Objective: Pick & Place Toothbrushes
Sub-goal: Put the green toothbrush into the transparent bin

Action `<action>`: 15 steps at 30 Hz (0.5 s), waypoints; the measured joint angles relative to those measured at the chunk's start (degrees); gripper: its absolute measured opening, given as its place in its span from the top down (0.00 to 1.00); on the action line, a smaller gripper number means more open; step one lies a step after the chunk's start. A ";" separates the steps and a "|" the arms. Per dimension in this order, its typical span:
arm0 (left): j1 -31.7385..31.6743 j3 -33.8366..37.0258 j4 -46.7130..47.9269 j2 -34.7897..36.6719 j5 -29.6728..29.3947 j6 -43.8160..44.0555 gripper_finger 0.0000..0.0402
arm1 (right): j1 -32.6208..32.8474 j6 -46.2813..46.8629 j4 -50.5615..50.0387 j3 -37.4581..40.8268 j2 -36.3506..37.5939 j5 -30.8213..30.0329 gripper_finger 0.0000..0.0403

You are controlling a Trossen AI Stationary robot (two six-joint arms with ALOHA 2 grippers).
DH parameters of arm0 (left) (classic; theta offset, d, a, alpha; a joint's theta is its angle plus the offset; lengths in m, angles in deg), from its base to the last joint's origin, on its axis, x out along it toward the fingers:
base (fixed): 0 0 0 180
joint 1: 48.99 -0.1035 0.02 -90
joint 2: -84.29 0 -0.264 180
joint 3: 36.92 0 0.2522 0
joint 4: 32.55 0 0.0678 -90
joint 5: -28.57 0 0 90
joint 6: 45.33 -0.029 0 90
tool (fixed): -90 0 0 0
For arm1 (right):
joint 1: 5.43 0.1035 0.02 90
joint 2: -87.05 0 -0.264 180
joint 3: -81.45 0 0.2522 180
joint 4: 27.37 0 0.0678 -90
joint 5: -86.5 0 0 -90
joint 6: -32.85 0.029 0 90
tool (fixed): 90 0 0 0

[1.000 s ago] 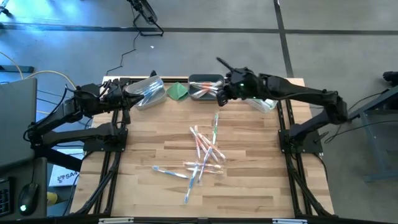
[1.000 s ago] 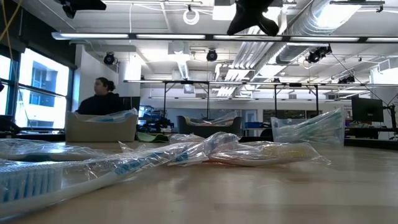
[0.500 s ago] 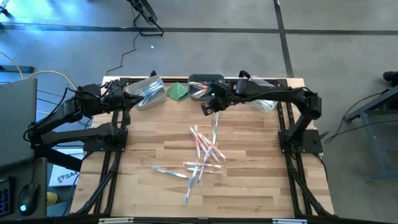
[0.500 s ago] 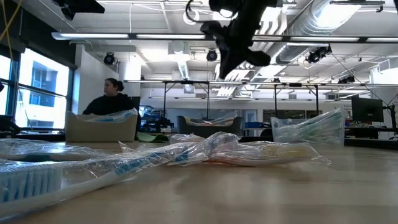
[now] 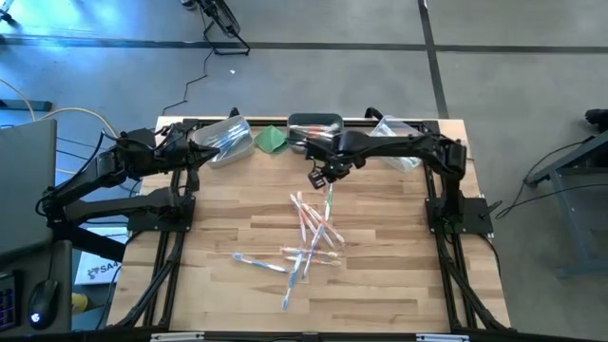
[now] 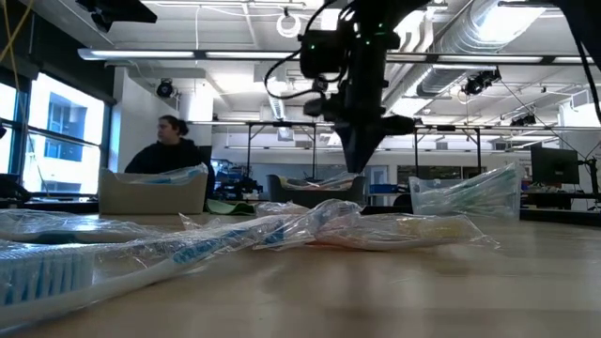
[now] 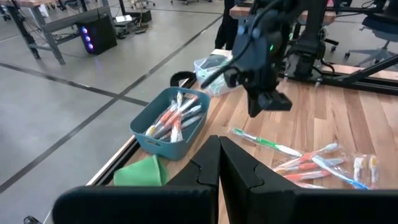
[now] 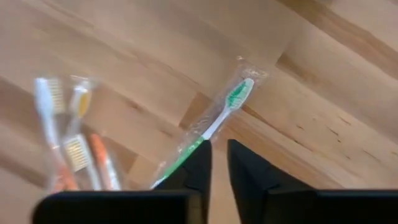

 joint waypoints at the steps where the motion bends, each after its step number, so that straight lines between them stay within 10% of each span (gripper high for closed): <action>1: 0.00 0.00 0.00 -0.01 0.01 0.00 1.00 | -0.04 -0.26 0.04 0.00 -0.64 -0.22 0.87; 15: 0.00 0.00 0.00 -0.01 0.02 0.55 1.00 | -1.15 -0.51 4.18 0.00 -8.31 -2.84 0.66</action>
